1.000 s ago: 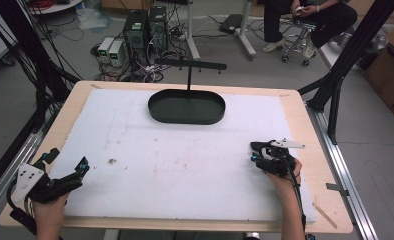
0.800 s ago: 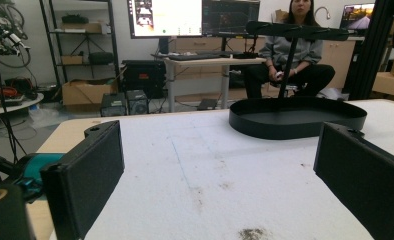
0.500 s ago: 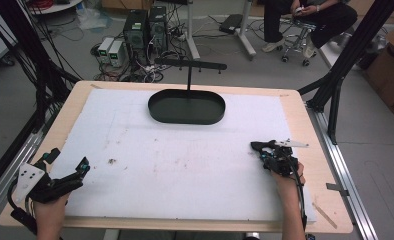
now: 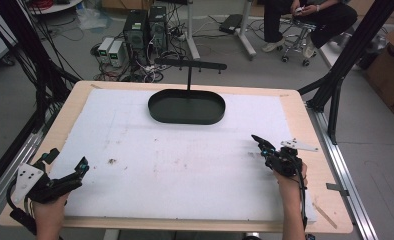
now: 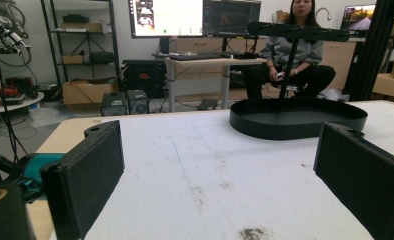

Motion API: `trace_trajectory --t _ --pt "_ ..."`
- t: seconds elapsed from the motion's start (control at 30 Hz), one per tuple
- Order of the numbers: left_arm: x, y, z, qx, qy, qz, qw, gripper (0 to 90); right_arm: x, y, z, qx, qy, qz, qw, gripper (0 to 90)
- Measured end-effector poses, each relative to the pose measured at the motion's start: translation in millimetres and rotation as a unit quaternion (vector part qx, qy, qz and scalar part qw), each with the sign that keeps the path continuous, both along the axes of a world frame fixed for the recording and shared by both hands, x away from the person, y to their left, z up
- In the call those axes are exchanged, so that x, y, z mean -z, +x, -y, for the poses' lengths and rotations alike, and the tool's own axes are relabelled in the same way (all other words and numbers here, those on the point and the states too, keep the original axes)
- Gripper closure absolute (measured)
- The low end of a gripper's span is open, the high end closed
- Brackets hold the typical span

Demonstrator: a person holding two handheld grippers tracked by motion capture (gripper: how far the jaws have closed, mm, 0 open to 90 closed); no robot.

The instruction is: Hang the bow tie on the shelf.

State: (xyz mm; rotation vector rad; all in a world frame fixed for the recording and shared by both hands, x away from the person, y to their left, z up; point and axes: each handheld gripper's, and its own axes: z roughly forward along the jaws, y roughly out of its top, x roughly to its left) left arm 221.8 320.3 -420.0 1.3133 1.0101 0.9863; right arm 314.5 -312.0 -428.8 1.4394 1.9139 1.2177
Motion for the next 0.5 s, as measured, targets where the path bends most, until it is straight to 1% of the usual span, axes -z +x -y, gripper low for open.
trace_trajectory --t 0.03,0.1,0.2,0.23,0.27,0.3,0.47,0.5 --pt "0.0 0.0 0.1 0.000 -0.001 0.001 1.0000 6.4 -3.4 -2.0 0.3 0.000 0.009 0.006 0.9999 88.2" --pt "0.0 -0.1 0.1 0.001 -0.002 0.001 1.0000 6.4 -10.0 -5.6 1.0 -0.007 0.018 0.033 0.9993 88.2" --pt "0.1 -0.1 0.1 0.001 -0.002 0.000 1.0000 6.3 -21.2 -11.1 -1.7 -0.012 0.021 0.060 0.9979 88.2" --pt "0.1 -0.1 0.1 0.001 -0.002 0.000 1.0000 6.4 -21.2 -11.1 -1.7 -0.012 0.021 0.060 0.9979 88.2" --pt "0.0 -0.2 0.2 0.001 -0.002 0.000 1.0000 6.4 -28.1 -13.6 -3.6 -0.014 0.024 0.077 0.9967 88.2" --pt "0.0 -0.2 0.2 0.001 -0.002 0.001 1.0000 6.4 -31.5 -14.6 -4.3 -0.016 0.024 0.085 0.9960 88.3" --pt "0.0 -0.2 0.1 0.000 -0.003 0.000 1.0000 6.4 -47.0 -15.8 -7.4 -0.022 0.047 0.111 0.9925 88.2" --pt "0.0 -0.2 0.1 0.000 -0.003 0.000 1.0000 6.4 -47.0 -15.8 -7.4 -0.022 0.047 0.111 0.9925 88.2"
